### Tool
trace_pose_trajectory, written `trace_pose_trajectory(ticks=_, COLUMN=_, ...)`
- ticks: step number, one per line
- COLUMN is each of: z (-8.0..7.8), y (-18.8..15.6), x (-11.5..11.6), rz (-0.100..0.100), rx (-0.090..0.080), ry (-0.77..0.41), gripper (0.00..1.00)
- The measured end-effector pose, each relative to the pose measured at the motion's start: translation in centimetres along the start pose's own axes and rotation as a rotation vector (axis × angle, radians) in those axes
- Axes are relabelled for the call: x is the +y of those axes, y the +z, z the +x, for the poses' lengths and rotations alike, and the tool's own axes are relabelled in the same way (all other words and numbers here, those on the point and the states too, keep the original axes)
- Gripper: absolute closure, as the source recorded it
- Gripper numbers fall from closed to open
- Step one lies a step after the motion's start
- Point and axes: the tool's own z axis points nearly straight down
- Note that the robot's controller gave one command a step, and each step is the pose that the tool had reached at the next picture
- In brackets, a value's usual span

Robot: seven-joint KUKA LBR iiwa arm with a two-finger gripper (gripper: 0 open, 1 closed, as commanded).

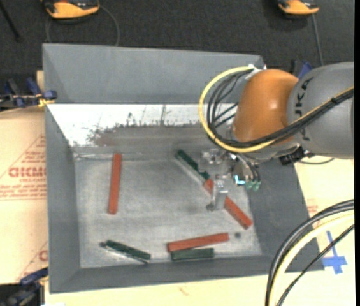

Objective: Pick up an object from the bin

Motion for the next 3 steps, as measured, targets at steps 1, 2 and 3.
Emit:
trace_pose_trajectory(ticks=1, z=-6.43, y=6.31, x=-0.35, rz=-0.002, rx=-0.006, ry=0.086, gripper=0.0)
trace_pose_trajectory(ticks=2, z=-6.53, y=6.2, x=-0.46, rz=-0.001, rx=-0.008, ry=0.085, gripper=0.0)
trace_pose_trajectory(ticks=3, z=-6.58, y=6.16, x=-0.57, rz=0.0, rx=-0.007, ry=0.084, gripper=0.0)
